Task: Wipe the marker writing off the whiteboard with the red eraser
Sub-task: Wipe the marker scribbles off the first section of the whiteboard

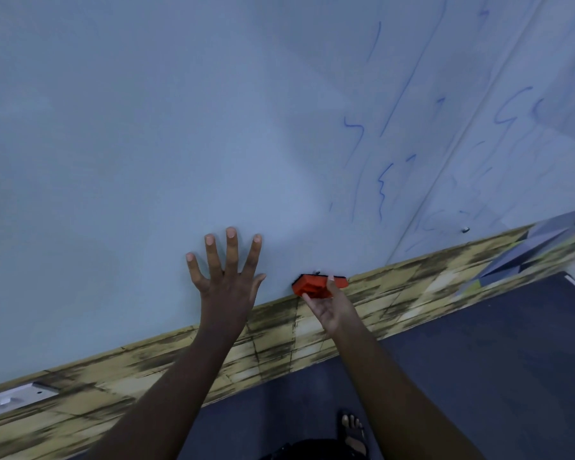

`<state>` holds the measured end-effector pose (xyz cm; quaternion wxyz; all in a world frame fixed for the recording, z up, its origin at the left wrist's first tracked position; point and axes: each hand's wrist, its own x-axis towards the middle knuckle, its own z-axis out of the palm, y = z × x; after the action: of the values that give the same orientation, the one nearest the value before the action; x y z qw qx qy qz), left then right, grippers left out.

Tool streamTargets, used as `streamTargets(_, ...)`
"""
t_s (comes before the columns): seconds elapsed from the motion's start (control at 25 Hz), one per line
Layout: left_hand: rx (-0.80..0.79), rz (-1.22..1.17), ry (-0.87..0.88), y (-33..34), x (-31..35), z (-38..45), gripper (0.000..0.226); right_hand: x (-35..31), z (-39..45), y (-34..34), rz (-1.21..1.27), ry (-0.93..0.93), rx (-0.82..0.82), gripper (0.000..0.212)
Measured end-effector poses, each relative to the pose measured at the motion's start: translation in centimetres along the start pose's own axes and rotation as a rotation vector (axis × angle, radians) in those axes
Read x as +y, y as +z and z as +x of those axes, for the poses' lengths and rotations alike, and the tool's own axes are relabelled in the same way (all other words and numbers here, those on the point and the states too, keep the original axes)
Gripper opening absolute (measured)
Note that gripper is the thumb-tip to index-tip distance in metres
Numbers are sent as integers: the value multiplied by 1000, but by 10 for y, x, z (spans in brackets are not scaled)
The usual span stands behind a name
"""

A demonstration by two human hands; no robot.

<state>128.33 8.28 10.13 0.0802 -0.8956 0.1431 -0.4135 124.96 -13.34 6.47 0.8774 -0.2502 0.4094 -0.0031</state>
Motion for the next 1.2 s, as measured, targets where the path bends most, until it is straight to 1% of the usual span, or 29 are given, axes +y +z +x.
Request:
streamTargets(0.04, -9, -12, -8, -3, 2, -1, 100, -1, 1, -2, -51, -51, 52, 47)
streamTargets(0.08, -6, -42, -24, -8, 4, -1, 95, -5, 3, -6, -111, -153, 123, 46)
streamTargets(0.16, 37, -131, -54, -20, 8, 7, 83, -26, 5, -13, -223, -461, 251, 40)
streamTargets(0.2, 68, -172, -49, -27, 10, 15, 77, -40, 2, -15, -272, -611, 271, 35)
streamTargets(0.24, 103, -204, -32, -32, 12, 24, 72, -54, -3, -16, -320, -744, 257, 29)
streamTargets(0.28, 143, -230, -17, -37, 14, 34, 69, -64, -9, -13, -386, -863, 243, 27)
streamTargets(0.36, 209, -294, -46, -45, 18, 57, 63, -70, -23, -1, -635, -1107, 262, 36)
streamTargets(0.4, 232, -313, -83, -47, 21, 65, 61, -65, -27, 6, -788, -1226, 252, 45)
streamTargets(0.44, 249, -318, -122, -49, 26, 71, 60, -57, -32, 12, -912, -1329, 198, 55)
streamTargets(0.48, 264, -311, -153, -50, 30, 73, 60, -49, -33, 15, -1024, -1423, 110, 62)
streamTargets(0.56, 257, -290, -184, -49, 37, 72, 61, -46, -24, 11, -1293, -1673, -48, 62)
streamTargets(0.6, 242, -278, -192, -49, 42, 69, 62, -53, -18, 5, -1429, -1779, -89, 60)
streamTargets(0.64, 237, -264, -195, -47, 45, 68, 63, -65, -13, 1, -1510, -1847, -117, 59)
streamTargets(0.68, 236, -249, -200, -47, 46, 68, 64, -77, -12, 0, -1541, -1864, -137, 58)
streamTargets(0.76, 233, -238, -225, -49, 48, 70, 64, -104, -16, -2, -1478, -1803, -143, 59)
streamTargets(0.92, 201, -205, -211, -58, 49, 69, 70, -161, -34, -2, -1103, -1577, -213, 71)
streamTargets(1.0, 185, -183, -162, -63, 41, 69, 70, -182, -45, 5, -943, -1499, -173, 76)
streamTargets(1.08, 171, -173, -104, -72, 30, 69, 66, -188, -57, 14, -830, -1485, -90, 74)
streamTargets(1.16, 163, -177, -73, -79, 21, 71, 59, -181, -64, 21, -778, -1470, -31, 73)
streamTargets(1.2, 170, -191, -73, -83, 19, 71, 56, -174, -66, 22, -811, -1499, -26, 71)
